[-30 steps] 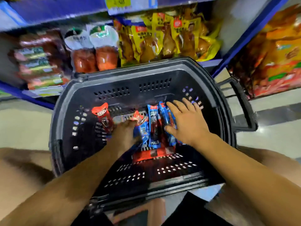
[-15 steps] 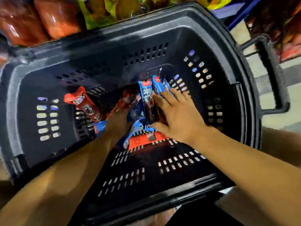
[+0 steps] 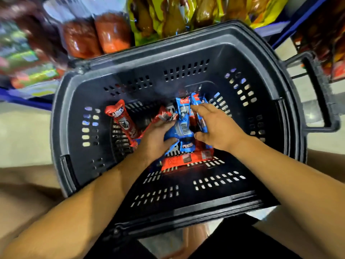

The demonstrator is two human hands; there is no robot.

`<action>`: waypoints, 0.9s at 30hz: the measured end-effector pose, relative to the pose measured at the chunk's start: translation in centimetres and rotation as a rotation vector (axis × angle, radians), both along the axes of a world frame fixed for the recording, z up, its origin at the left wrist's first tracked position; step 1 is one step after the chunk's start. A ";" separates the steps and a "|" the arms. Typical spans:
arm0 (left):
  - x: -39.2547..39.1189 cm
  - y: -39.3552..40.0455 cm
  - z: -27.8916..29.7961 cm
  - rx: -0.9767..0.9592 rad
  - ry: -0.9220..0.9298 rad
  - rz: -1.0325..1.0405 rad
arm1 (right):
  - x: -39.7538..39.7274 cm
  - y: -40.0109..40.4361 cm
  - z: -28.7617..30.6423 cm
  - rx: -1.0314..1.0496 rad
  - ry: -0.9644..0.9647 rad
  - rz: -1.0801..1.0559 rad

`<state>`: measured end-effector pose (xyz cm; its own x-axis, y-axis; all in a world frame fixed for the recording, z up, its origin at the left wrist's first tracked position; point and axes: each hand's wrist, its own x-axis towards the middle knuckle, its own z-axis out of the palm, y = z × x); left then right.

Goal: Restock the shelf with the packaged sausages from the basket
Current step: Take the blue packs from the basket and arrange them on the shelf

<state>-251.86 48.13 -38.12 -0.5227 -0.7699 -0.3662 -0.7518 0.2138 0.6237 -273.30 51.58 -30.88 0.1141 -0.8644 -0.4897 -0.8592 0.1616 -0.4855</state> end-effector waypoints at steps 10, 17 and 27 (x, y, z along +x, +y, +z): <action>1.7 1.6 6.6 0.219 0.287 0.127 | 1.0 0.7 3.0 -0.293 -0.099 0.254; 1.3 2.0 7.8 0.216 0.149 0.114 | -0.2 0.7 2.7 -0.426 0.016 -0.023; 4.0 0.9 8.6 0.162 -0.006 -0.003 | -1.1 1.1 2.3 -0.076 -0.137 -0.354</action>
<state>-247.87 49.04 -29.54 -0.5227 -0.6988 -0.4883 -0.7548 0.1131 0.6461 -274.44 52.70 -28.54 -0.1381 -0.8954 -0.4233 -0.6832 0.3955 -0.6139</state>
